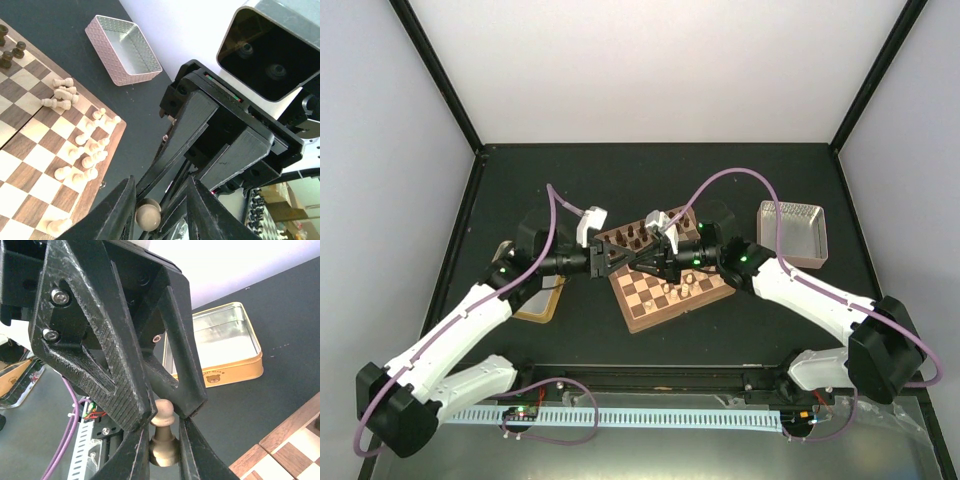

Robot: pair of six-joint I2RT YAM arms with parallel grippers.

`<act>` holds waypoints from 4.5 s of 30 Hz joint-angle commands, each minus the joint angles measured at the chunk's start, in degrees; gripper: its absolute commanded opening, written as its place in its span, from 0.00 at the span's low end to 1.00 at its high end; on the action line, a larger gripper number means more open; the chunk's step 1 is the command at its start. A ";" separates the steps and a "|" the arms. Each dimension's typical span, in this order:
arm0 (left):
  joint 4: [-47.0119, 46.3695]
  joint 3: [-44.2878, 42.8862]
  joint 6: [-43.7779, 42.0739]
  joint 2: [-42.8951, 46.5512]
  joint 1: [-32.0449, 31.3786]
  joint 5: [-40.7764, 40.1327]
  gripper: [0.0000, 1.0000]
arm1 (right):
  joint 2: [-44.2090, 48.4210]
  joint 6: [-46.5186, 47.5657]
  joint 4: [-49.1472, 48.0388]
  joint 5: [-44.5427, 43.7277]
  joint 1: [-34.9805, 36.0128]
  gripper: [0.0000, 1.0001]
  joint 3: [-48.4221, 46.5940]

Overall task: Set up the chess pieces on the board
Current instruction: Place the chess piece on the chessboard.

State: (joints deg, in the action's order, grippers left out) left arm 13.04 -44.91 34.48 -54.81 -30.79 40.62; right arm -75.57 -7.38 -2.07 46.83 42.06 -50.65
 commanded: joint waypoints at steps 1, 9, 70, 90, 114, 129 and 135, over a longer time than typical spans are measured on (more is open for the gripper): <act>2.04 -1.90 2.24 -0.88 0.45 0.16 0.27 | 1.52 0.53 -3.14 -3.11 0.06 0.05 0.17; 0.20 -1.48 3.45 -3.25 0.56 4.60 0.26 | 1.01 0.87 -3.21 -4.72 0.08 0.05 0.04; -3.73 -4.28 -15.57 -34.85 -18.53 -40.59 0.02 | 22.81 -28.13 10.67 -66.76 -0.58 0.66 19.10; -5.22 -4.51 -16.24 -37.51 -18.66 -33.59 0.16 | 21.01 -27.80 10.80 -66.05 -0.78 0.66 18.49; -2.14 -5.50 -15.28 -31.17 -17.31 -29.77 0.23 | 16.17 -27.96 14.79 -58.53 -5.03 0.66 13.20; -3.18 -5.93 -14.33 -36.47 -14.23 -21.17 0.33 | 5.85 -27.96 17.85 -48.51 -9.90 0.65 6.87; -3.55 -5.64 -14.68 -37.95 -13.95 -20.59 0.33 | 6.17 -27.71 17.98 -48.76 -9.88 0.65 7.14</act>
State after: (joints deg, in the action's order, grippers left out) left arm 10.57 -48.62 20.12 -91.90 -45.28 17.98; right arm -69.91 -34.89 15.90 -2.42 32.58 -42.48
